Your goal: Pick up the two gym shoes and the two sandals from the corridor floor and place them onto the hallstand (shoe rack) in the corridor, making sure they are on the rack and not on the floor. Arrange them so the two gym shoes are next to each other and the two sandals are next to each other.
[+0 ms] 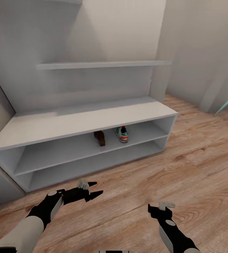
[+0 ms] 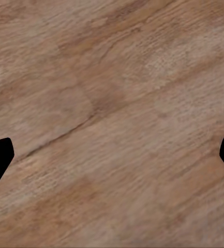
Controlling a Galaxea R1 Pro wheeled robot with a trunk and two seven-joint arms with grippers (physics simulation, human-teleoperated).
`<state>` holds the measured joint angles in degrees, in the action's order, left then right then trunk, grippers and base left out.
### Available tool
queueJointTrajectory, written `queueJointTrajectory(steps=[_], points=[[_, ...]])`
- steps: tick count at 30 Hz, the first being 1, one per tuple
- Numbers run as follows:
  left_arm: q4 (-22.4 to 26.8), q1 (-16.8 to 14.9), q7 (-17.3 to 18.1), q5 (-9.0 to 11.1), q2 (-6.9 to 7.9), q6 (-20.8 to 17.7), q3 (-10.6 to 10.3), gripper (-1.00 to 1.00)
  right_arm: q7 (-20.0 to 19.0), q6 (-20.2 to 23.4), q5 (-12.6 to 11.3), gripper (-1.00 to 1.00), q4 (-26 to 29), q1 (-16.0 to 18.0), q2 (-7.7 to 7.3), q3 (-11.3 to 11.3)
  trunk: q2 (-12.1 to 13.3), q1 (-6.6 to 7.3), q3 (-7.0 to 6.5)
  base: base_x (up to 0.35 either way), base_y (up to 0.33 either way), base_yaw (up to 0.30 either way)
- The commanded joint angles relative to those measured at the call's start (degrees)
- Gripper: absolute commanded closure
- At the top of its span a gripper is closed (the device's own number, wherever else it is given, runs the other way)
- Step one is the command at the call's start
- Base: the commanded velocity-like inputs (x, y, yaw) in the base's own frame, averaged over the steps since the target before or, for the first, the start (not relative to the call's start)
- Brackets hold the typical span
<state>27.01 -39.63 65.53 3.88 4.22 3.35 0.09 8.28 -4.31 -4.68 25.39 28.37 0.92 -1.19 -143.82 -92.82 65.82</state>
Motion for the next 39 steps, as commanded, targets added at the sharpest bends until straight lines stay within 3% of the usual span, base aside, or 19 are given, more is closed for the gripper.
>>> queueJointTrajectory(steps=[1, 5, 10, 37, 39], points=[[-0.03, -0.01, 0.13, 0.07, 0.02, 0.34, 0.0, -1.0, -0.02, -0.31, -0.5, -1.0, -0.07, 0.04, 0.04, -0.12, 0.0, 0.04, -0.21, 0.0, 0.0, -0.3], [-0.03, -0.01, 0.12, 0.07, 0.0, 0.35, 0.0, -1.0, 0.0, -0.28, -0.5, -1.0, -0.08, 0.02, 0.04, -0.12, 0.05, 0.14, -1.21, 0.0, 0.0, -0.3], [-1.25, -0.01, 0.12, 0.01, 0.0, 0.41, 0.0, -1.0, 0.01, -0.32, -0.5, -1.0, -0.08, 0.02, 0.04, -0.13, 0.05, 0.14, -1.39, 0.0, 0.0, -0.3], [-1.61, -0.01, 0.04, -0.01, -0.01, 0.43, 0.0, -1.0, 0.07, -0.26, -0.52, -1.0, -0.07, 0.02, 0.04, -0.13, 0.42, 0.83, -8.45, 0.0, 0.0, -0.299], [-1.61, -0.01, 0.1, -0.01, 0.0, 0.43, 0.0, -1.0, 0.07, -0.28, -0.52, -1.0, -0.08, 0.02, 0.04, -0.13, 0.42, 0.83, -8.53, 0.0, 0.0, -0.297]])
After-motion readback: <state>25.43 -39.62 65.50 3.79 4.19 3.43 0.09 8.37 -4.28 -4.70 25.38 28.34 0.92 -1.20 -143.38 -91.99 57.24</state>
